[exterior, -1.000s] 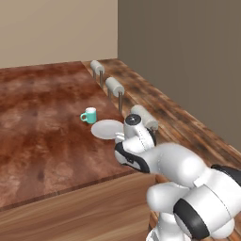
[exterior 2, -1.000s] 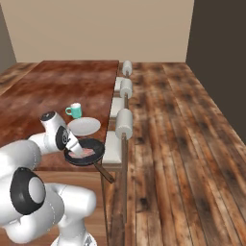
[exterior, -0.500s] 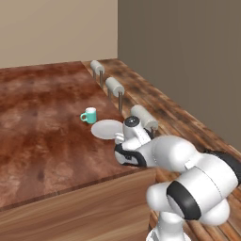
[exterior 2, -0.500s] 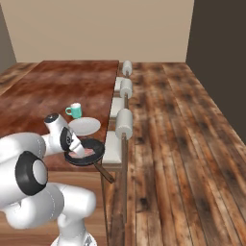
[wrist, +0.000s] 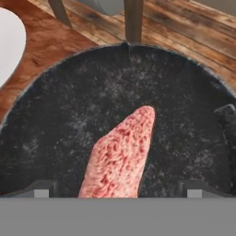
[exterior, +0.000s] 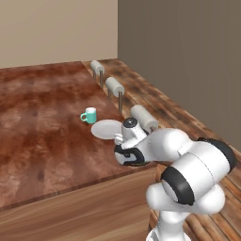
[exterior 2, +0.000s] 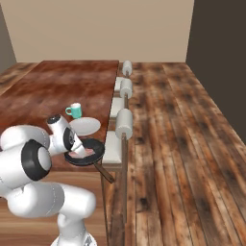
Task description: Pick up the pan with the steak in it and place it on the dining table. Then place the steak on the plate.
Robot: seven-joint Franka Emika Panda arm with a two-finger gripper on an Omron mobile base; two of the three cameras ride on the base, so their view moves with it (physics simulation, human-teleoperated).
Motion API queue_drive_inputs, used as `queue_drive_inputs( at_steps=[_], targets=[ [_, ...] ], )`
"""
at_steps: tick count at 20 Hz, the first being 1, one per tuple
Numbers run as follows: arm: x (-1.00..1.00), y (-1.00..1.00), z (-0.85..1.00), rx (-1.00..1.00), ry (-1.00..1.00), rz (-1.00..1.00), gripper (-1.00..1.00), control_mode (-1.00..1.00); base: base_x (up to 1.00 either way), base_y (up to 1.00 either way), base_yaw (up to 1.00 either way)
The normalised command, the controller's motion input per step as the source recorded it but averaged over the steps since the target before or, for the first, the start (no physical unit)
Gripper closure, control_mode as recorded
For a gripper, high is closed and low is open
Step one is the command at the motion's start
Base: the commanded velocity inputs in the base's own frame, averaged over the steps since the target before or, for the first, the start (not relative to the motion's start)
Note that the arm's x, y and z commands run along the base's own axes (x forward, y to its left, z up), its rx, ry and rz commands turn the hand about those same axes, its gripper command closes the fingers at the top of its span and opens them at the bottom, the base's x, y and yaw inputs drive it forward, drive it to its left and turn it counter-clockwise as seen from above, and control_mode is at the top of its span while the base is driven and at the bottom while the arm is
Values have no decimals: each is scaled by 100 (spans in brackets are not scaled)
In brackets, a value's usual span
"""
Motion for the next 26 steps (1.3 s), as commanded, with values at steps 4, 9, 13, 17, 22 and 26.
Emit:
queue_drive_inputs(
  at_steps=[4,9,13,17,22,26],
  targets=[
    [8,0,-14,0,3,0,-100,-100,0,0,0],
    [5,0,-18,0,4,0,-100,-100,0,0,0],
    [16,0,-8,0,1,0,-100,-100,0,0,0],
    [17,2,0,0,0,-4,-100,-100,0,0,0],
    [14,5,-5,0,1,-6,-100,-100,0,0,0],
    [0,0,-5,0,1,-3,-100,-100,0,0,0]
  ],
)
